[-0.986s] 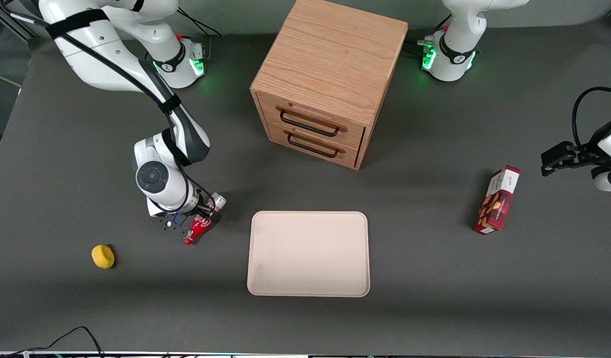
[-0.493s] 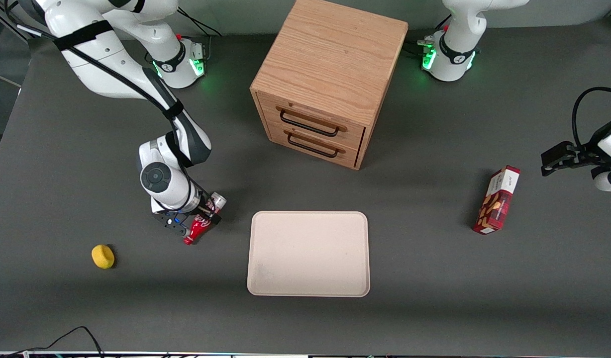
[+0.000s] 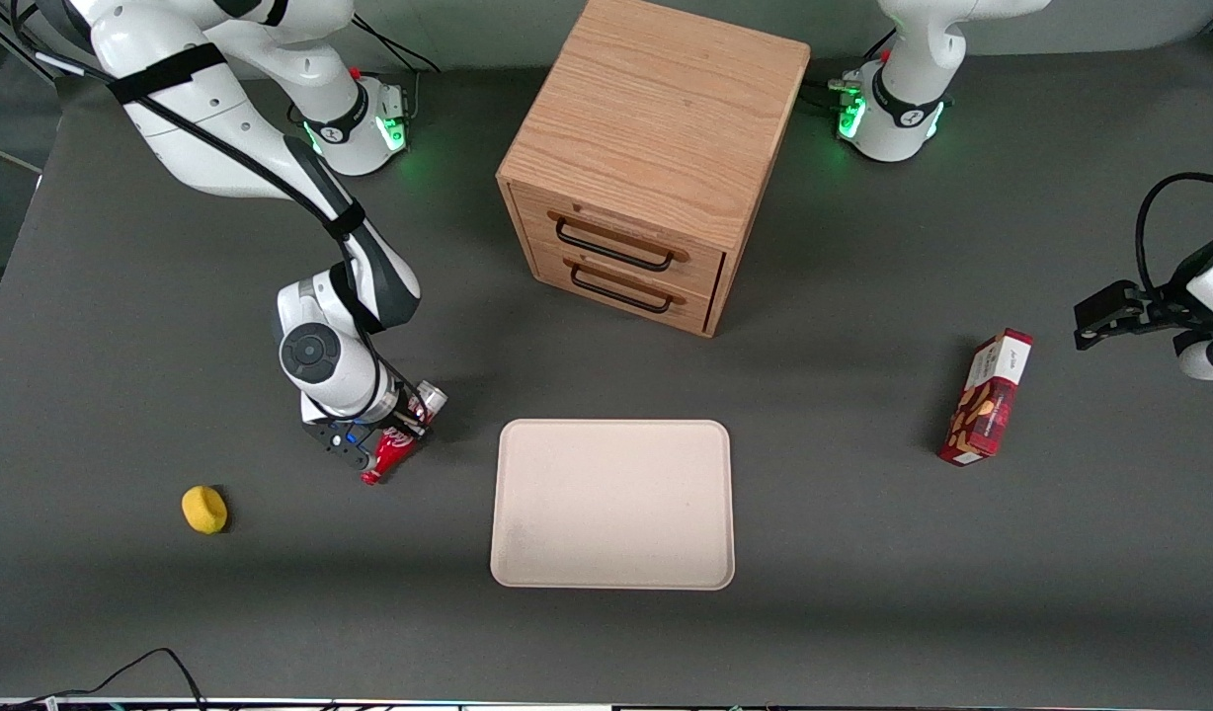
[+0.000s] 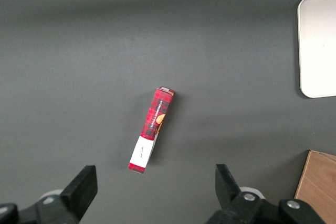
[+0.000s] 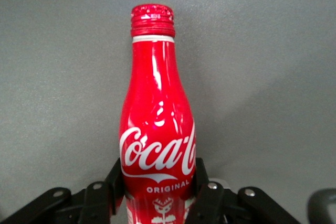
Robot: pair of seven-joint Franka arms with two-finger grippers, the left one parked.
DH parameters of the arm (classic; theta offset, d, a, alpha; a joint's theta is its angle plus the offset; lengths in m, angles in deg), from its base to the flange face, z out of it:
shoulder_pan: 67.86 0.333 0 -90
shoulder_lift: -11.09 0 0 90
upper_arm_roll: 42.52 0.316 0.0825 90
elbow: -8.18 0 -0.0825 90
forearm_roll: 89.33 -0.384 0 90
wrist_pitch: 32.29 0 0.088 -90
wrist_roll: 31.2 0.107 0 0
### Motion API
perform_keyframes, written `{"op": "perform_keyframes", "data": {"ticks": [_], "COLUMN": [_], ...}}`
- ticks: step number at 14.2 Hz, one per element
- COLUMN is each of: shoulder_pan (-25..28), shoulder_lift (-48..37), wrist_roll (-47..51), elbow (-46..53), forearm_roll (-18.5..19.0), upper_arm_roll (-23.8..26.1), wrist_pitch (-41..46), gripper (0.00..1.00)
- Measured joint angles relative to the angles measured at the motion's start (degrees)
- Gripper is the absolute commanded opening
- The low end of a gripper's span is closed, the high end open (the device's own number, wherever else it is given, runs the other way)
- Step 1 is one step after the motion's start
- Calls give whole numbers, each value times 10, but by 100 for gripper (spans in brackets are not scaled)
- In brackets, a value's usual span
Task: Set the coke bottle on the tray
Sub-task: 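Lift the bottle and tilt it upright with the right gripper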
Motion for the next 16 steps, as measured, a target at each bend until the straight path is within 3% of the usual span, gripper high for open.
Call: {"op": "perform_keyframes", "data": {"ticks": [7,11,16], "shoulder_pan": [-2,-2,-2], "shoulder_lift": [-22,-102,-206], "wrist_roll": [0,-30,-98], "elbow": [17,69,165], "forearm_roll": [3,0,-61], "upper_arm_roll": [-1,7,24], "wrist_pitch": [38,215,460], "gripper": [0,0,0]}}
